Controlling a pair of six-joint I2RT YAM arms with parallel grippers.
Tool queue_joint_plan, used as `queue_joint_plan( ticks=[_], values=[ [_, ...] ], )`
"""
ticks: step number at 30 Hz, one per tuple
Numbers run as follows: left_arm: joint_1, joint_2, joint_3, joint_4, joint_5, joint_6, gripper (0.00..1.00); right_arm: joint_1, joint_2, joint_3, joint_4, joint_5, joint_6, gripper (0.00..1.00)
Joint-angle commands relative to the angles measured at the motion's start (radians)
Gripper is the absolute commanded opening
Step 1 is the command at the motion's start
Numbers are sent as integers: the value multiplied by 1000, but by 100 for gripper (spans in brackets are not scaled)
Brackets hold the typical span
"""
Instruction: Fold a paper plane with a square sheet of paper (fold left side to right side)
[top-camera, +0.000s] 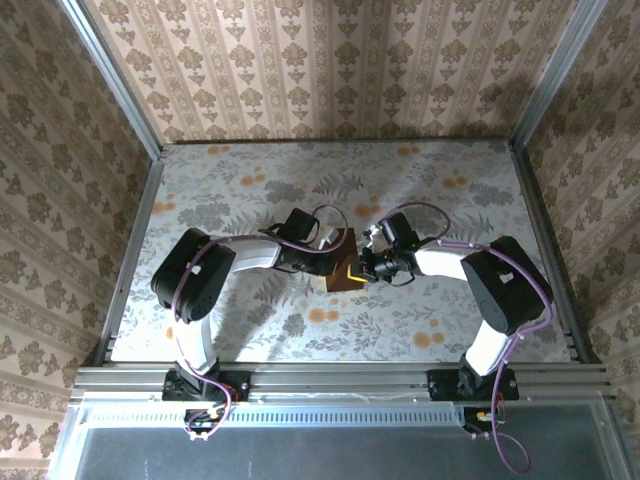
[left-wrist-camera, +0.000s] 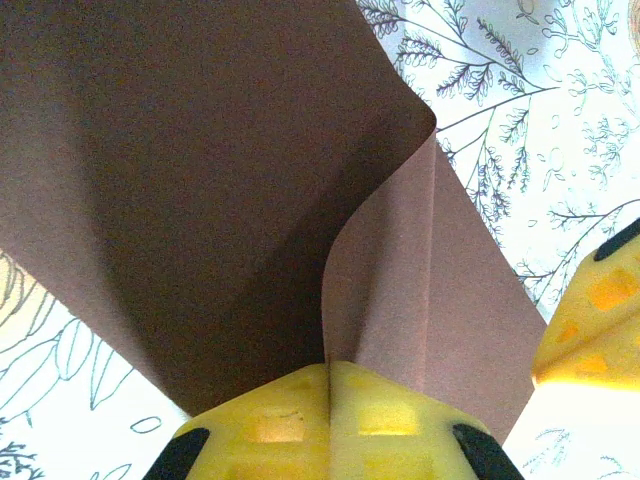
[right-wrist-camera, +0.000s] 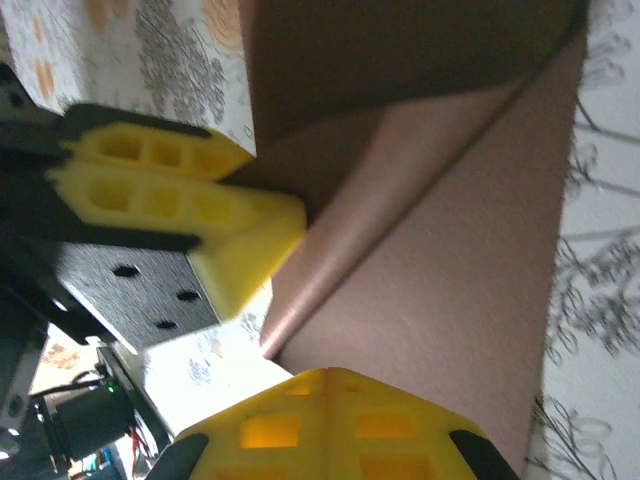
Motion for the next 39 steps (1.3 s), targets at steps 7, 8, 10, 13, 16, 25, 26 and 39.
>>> queue_joint_plan(
  ticks=[7,8,10,13,16,25,26,39],
  values=[
    [-9,31,-15,-37,-55,31,0,14,103,87,104,-39,64,0],
    [-11,32,-14,-40,-56,31,0,16,108,91,106,-40,65,0],
    [-12,32,-11,-42,-58,33,0,18,119,95,104,-41,65,0],
    [-13,32,-9,-47,-62,34,0,19,132,92,102,-38,65,0],
    [-14,33,-9,-52,-67,37,0,21,142,89,86,-26,57,0],
    [-19,38,-3,-64,-84,42,0,21,157,87,-4,32,12,0],
    [-20,39,-3,-66,-85,42,0,19,161,87,-10,37,9,0],
    [-17,-9,9,-89,-105,54,16,20,177,71,-77,100,-7,0]
  ],
)
